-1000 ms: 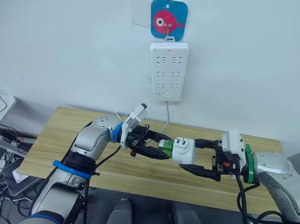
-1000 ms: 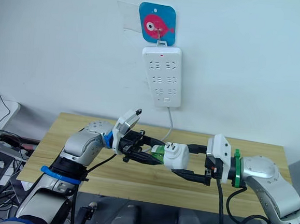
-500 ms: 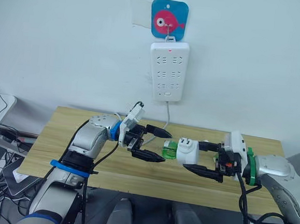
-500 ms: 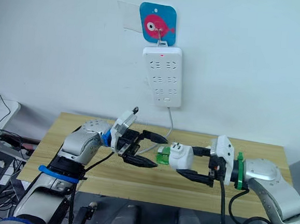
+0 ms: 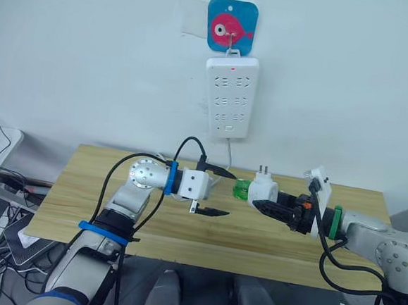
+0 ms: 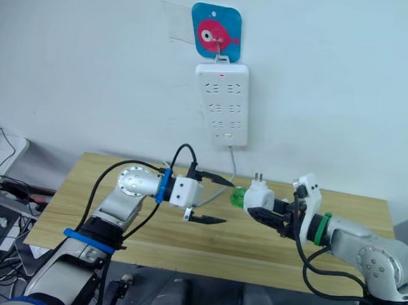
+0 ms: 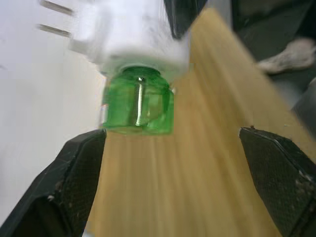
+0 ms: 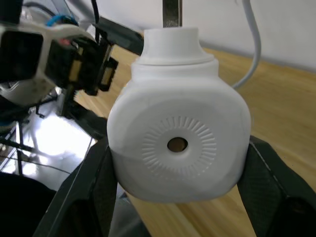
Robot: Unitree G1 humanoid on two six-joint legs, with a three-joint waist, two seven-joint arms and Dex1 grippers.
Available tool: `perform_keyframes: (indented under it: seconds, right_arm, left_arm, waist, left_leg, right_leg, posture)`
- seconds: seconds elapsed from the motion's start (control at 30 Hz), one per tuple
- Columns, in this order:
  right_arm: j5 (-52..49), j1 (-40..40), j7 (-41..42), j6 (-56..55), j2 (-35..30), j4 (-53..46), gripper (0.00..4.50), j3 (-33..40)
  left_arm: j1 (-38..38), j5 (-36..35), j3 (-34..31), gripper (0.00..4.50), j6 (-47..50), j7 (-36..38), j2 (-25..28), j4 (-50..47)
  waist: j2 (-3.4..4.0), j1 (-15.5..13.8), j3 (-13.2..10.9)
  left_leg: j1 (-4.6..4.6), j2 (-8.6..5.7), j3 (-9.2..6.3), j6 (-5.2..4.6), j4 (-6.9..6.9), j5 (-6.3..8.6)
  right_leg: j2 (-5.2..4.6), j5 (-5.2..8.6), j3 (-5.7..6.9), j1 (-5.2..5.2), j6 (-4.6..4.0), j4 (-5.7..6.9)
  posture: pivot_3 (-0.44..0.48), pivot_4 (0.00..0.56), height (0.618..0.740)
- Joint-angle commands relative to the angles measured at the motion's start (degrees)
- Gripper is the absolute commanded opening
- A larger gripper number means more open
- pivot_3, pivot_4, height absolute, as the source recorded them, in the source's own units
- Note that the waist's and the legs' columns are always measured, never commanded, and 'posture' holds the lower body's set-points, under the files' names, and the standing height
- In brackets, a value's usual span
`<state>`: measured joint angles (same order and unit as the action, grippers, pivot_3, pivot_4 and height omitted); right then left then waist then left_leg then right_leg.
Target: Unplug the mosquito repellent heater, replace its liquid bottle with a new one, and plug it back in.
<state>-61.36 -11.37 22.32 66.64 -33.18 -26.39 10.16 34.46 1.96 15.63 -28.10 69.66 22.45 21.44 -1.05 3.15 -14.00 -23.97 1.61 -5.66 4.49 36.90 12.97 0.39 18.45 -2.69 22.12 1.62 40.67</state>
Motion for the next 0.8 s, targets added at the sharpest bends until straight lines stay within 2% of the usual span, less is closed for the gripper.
perform_keyframes:
  seconds: [0.03, 0.23, 0.4, 0.5, 0.67, 0.8]
  right_arm:
    - [-6.4, -1.9, -5.5, 3.9, 0.3, -2.2, 2.94, 2.5]
    - [-13.0, -4.0, -14.3, 6.7, 1.7, -1.2, 2.94, 2.7]
    - [-16.5, -5.1, -19.5, 6.4, 2.2, -0.7, 2.94, 2.4]
    - [-18.3, -5.4, -21.9, 5.9, 2.0, -0.3, 2.94, 2.1]
    - [-21.6, -5.5, -25.7, 4.7, 2.3, 0.1, 2.94, 1.3]
    - [-23.6, -5.6, -27.2, 3.6, 1.7, -0.2, 2.94, 0.3]
  left_arm:
    - [2.4, 4.8, 1.0, 4.50, -5.1, -7.9, -1.7, 1.2]
    - [3.6, 9.9, 3.3, 4.50, -7.5, -14.1, -2.3, 0.9]
    - [2.8, 10.8, 5.0, 4.50, -5.6, -15.4, -2.1, -1.4]
    - [2.5, 11.3, 5.5, 3.87, -4.5, -16.0, -1.6, -2.2]
    - [2.1, 11.8, 6.2, 2.35, -2.6, -16.4, -1.0, -3.1]
    - [1.9, 11.5, 6.5, 2.29, -2.2, -16.7, -0.8, -3.3]
  waist:
    - [0.00, 0.0, 0.0]
    - [0.00, 0.2, 0.0]
    - [0.01, 0.3, 0.0]
    - [0.01, 0.3, 0.0]
    - [0.02, 0.2, 0.0]
    - [0.02, 0.2, 0.0]
  left_leg:
    - [-0.02, -0.01, 0.00, 0.00, 0.00, 0.00]
    - [-0.03, -0.01, -0.02, 0.00, -0.04, 0.00]
    - [0.00, 0.02, -0.03, 0.00, -0.04, 0.00]
    - [0.00, 0.01, 0.00, 0.00, -0.05, 0.00]
    - [-0.01, 0.01, -0.01, 0.00, -0.06, 0.00]
    - [-0.02, 0.01, -0.01, 0.00, -0.06, 0.00]
  right_leg:
    - [-0.01, 0.00, 0.00, 0.01, 0.00, 0.00]
    - [0.00, 0.00, 0.03, 0.02, 0.00, -0.02]
    - [0.03, 0.00, 0.03, 0.04, 0.01, 0.04]
    - [0.03, 0.01, 0.01, 0.04, 0.01, 0.03]
    - [0.03, 0.01, 0.02, 0.05, 0.01, 0.03]
    - [0.02, 0.01, 0.02, 0.06, 0.01, 0.02]
  posture:
    - [-0.049, 0.242, 0.740]
    - [-0.052, 0.242, 0.740]
    - [-0.056, 0.244, 0.740]
    - [-0.058, 0.246, 0.740]
    - [-0.057, 0.246, 0.740]
    - [-0.058, 0.246, 0.740]
